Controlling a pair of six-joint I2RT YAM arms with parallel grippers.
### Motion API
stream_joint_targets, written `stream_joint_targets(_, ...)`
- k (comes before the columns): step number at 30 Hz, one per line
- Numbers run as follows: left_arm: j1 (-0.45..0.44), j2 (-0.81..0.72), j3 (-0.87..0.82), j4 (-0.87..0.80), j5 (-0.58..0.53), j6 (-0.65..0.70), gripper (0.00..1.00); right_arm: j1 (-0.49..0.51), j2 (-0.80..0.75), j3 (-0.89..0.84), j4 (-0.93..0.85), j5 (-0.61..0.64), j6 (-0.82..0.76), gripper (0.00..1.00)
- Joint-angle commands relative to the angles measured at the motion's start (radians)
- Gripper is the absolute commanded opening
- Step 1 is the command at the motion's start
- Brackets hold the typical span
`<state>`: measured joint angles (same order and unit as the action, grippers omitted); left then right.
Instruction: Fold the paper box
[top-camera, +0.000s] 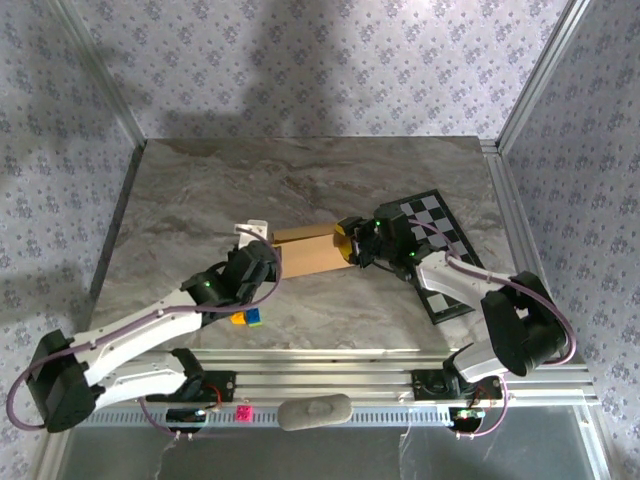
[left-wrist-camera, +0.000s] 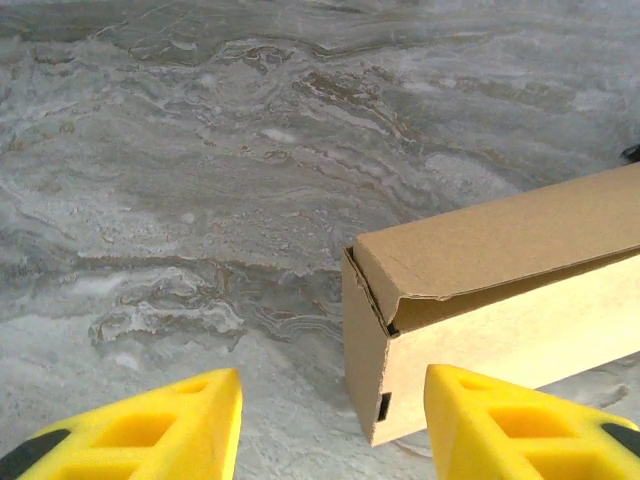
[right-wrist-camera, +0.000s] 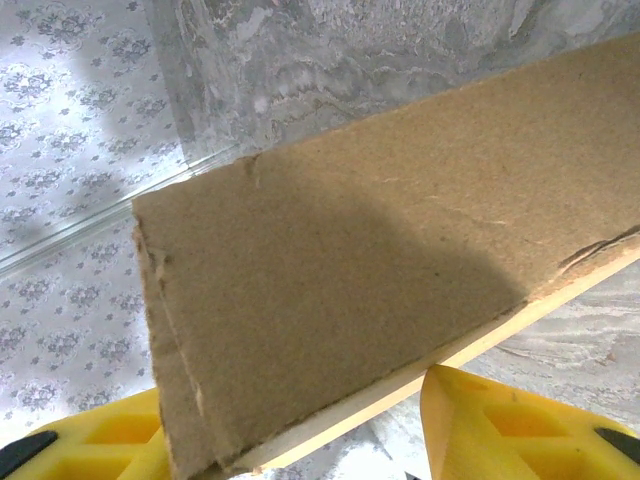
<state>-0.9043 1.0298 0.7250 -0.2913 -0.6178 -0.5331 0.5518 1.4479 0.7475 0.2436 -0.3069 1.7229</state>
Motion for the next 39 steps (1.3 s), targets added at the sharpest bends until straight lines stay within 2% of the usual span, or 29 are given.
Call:
stream_joint_targets(1,-0.008,-0.067,0.058,-0.141,0.013,-0.113,0.59,-0.011,-0.003,-0.039,-0.086,0.010,-0.016,0.52)
stream_joint_targets(4,0.007,-0.118,0.087,-0.193,0.039,-0.214,0.73,-0.010,-0.007,-0.042,-0.089,0.007,-0.017,0.51)
stream_joint_targets(7,0.167,-0.095,0.154,-0.254,0.318,-0.351,0.74,-0.012,-0.014,-0.042,-0.094,0.004,-0.022,0.51)
stream_joint_targets(9,0.306,-0.018,0.215,-0.339,0.546,-0.480,0.72,-0.014,-0.013,-0.045,-0.095,0.000,-0.025,0.50)
stream_joint_targets(10,0.347,0.015,0.231,-0.356,0.632,-0.515,0.71,-0.015,-0.012,-0.048,-0.093,0.000,-0.025,0.50)
stream_joint_targets(12,0.389,0.070,0.250,-0.349,0.764,-0.582,0.68,-0.015,-0.011,-0.058,-0.083,-0.002,-0.026,0.50)
stream_joint_targets(14,0.394,0.090,0.237,-0.269,0.818,-0.631,0.68,-0.014,-0.007,-0.063,-0.073,-0.004,-0.026,0.50)
stream_joint_targets(18,0.400,0.140,0.230,-0.168,0.872,-0.696,0.69,-0.013,-0.006,-0.071,-0.061,-0.003,-0.026,0.50)
stream_joint_targets(24,0.414,0.172,0.208,-0.155,0.872,-0.709,0.65,-0.016,-0.001,-0.076,-0.047,0.001,-0.025,0.49)
stream_joint_targets(32,0.453,0.198,0.117,-0.003,0.894,-0.744,0.47,-0.011,0.005,-0.076,-0.044,0.002,-0.025,0.49)
stream_joint_targets(37,0.453,0.219,0.093,0.032,0.908,-0.743,0.38,-0.010,0.006,-0.076,-0.048,0.002,-0.025,0.49)
stream_joint_targets(39,0.453,0.211,0.076,0.028,0.906,-0.744,0.24,-0.009,0.006,-0.077,-0.050,0.002,-0.026,0.49)
